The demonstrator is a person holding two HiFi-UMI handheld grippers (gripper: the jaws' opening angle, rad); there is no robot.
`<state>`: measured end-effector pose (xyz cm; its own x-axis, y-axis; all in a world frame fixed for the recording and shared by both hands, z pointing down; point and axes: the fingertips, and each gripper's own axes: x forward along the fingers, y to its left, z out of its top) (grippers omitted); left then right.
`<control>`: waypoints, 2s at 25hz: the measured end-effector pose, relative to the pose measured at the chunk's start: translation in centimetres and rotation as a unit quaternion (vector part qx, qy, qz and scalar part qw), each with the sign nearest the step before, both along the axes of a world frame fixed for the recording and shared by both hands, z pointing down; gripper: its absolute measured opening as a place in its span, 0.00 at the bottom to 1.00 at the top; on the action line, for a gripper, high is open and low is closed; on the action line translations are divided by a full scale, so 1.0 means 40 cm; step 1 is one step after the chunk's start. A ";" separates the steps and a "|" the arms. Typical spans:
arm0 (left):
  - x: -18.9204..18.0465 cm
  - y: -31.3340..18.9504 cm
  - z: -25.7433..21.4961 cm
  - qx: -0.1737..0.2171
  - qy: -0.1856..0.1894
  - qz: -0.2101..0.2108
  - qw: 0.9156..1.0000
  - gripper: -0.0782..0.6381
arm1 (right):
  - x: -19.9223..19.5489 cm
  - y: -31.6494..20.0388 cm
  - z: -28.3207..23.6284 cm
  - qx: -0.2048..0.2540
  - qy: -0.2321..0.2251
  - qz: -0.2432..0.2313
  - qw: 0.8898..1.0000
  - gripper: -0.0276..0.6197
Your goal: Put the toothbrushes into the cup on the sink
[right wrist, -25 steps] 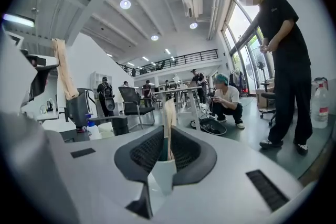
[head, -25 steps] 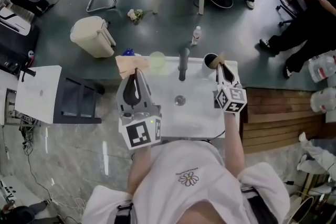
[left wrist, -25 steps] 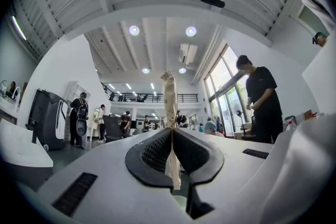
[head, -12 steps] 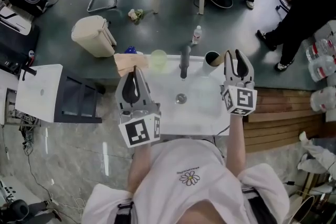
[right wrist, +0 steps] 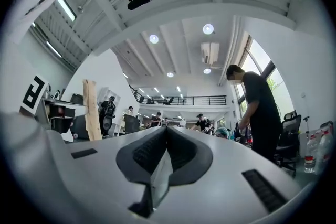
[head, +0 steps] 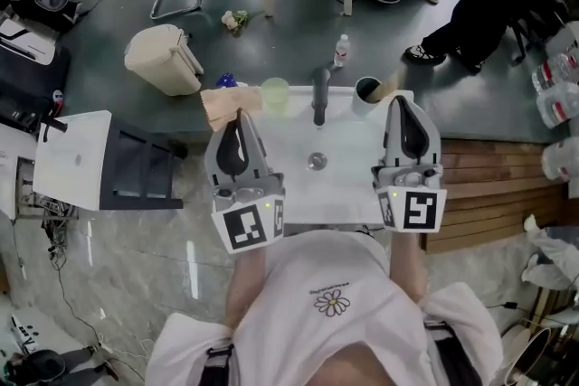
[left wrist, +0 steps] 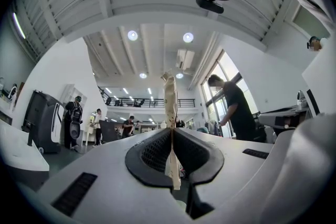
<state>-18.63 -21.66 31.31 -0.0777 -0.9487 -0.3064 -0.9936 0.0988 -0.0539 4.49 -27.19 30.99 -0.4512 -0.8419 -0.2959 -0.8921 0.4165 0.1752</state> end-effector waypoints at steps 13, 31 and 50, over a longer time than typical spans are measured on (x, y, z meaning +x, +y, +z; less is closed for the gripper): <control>0.014 0.000 0.003 -0.002 0.003 0.008 1.000 0.15 | 0.000 0.017 0.043 -0.034 -0.018 -0.009 0.999 0.06; -0.052 -0.333 0.151 -0.113 -0.020 0.034 0.993 0.15 | 0.047 0.060 0.041 -0.052 -0.011 0.021 0.998 0.06; -0.044 -0.376 0.355 -0.169 0.015 0.048 0.984 0.15 | 0.104 0.097 0.084 -0.077 0.003 0.070 0.995 0.06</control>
<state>-20.38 -36.70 45.49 0.0121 -0.9995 0.0290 -0.9992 -0.0132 -0.0372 8.64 -23.30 34.34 -0.3279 -0.9316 -0.1569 -0.9423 0.3108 0.1244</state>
